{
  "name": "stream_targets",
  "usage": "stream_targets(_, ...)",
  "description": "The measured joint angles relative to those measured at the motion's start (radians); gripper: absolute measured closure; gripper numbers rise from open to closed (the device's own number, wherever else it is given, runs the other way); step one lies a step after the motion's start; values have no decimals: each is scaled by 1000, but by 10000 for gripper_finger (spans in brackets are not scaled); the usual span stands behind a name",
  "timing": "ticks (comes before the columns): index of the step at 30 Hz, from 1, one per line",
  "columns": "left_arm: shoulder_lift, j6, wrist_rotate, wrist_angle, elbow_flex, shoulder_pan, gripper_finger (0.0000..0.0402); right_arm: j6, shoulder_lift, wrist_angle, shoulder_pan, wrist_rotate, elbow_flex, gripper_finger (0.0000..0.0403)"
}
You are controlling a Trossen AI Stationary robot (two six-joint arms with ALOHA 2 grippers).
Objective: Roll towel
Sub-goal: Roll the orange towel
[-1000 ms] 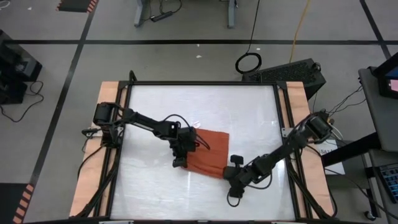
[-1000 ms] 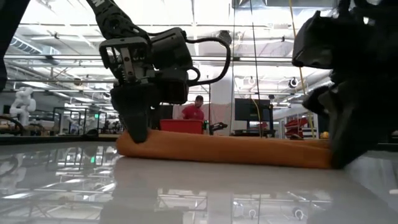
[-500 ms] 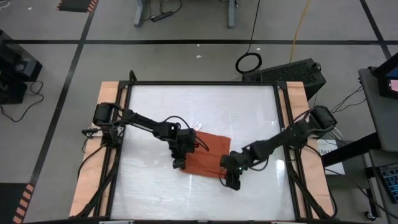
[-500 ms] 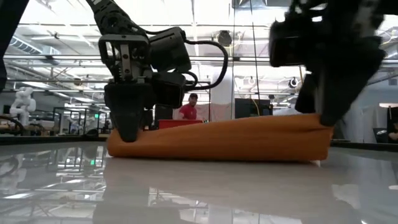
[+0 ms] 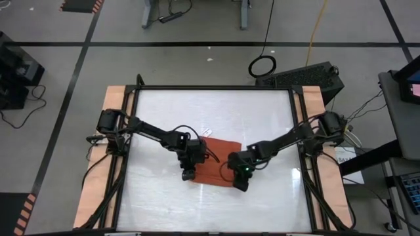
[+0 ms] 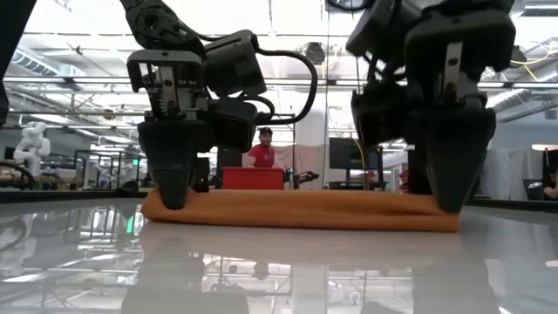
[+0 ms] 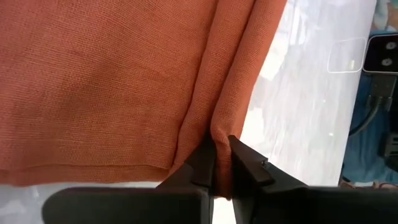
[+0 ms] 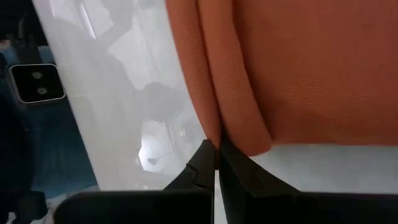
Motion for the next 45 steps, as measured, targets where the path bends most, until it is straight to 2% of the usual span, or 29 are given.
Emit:
stream_targets(9, 0, -10, -19, -3, 0, -4, 369, -16, 31, 5, -24, -27, 2, 386)
stream_targets(15, -1, -10, -20, -15, -2, -4, 369, -50, 0, -23, -29, -25, -3, 345)
stream_targets(20, 0, -10, -21, -13, -2, -4, 368, -113, -80, -40, -21, -15, -3, 301)
stream_targets(24, 0, -9, -21, -11, -2, -4, 375, -221, -170, -28, 28, 98, -2, 266)
stream_targets(28, 1, -7, -20, -7, -2, -4, 378, -359, -216, 43, 130, 287, 0, 234)
stream_targets(31, 2, 9, -15, -3, -3, -3, 379, -461, -206, 98, 204, 418, 0, 211)
stream_targets(35, 2, 13, -11, -1, -3, -3, 380, -503, -158, 116, 270, 549, 0, 186)
stream_targets(39, 2, 15, -7, 4, -3, -2, 380, -505, -104, 144, 309, 603, 0, 175)
stream_targets(45, 4, 17, 12, 24, -4, 10, 381, -458, -27, 168, 337, 688, 0, 183)
